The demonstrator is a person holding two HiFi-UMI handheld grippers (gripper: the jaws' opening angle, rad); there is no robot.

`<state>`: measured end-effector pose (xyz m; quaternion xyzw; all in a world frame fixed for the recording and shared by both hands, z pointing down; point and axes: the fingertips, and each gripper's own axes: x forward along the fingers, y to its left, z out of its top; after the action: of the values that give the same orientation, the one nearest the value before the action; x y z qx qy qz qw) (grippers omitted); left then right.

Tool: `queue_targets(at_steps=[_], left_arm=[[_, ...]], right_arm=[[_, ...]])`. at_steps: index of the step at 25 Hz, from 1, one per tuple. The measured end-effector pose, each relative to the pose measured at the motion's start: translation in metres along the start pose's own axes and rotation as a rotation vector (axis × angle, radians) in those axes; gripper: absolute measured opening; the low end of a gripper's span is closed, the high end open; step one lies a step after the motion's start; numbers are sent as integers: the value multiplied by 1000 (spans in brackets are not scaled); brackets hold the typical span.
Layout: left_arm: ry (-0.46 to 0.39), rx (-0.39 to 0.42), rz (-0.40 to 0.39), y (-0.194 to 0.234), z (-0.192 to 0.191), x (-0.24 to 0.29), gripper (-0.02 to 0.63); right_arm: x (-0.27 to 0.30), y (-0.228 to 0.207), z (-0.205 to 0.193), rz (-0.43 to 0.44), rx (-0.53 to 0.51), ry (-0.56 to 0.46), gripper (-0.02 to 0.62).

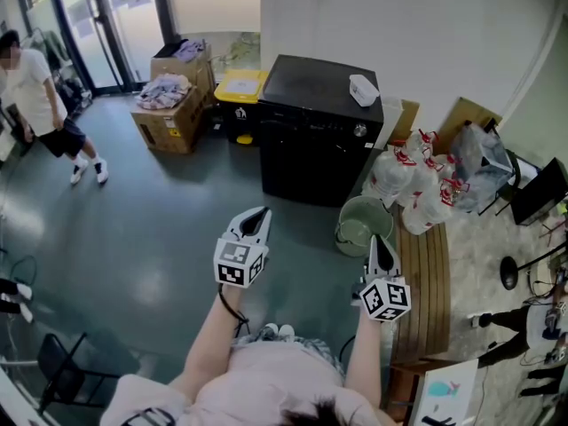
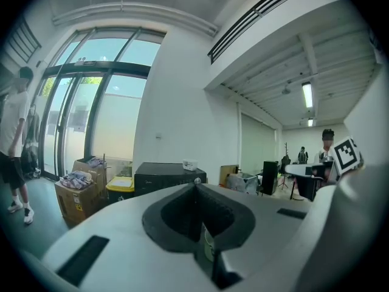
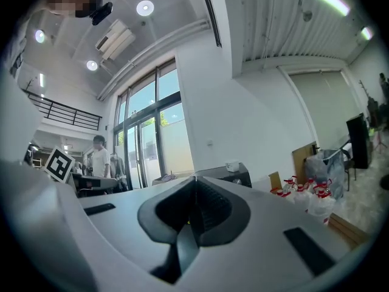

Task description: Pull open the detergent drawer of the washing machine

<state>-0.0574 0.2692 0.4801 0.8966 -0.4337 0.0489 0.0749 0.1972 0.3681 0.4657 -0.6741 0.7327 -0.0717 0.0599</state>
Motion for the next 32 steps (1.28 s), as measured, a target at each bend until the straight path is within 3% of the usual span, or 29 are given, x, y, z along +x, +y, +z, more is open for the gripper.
queue_targets(at_steps=[2, 7, 10, 16, 20, 32], left_arm=[[2, 1, -7, -1, -1, 0, 28], [2, 7, -36, -5, -1, -2, 35], [-6, -6, -53, -4, 0, -3, 167], [-17, -19, -71, 2, 0, -2, 310], [-17, -18, -71, 6, 1, 2, 345], [-48, -31, -72, 38, 8, 10, 354]], right_arm=[[0, 1, 0, 9, 13, -1, 31], [-1, 4, 5, 20, 38, -29, 154], [0, 7, 8, 24, 44, -45, 214], [6, 7, 7, -9, 57, -44, 364], [14, 9, 5, -16, 70, -31, 430], [36, 24, -6, -37, 68, -35, 442]])
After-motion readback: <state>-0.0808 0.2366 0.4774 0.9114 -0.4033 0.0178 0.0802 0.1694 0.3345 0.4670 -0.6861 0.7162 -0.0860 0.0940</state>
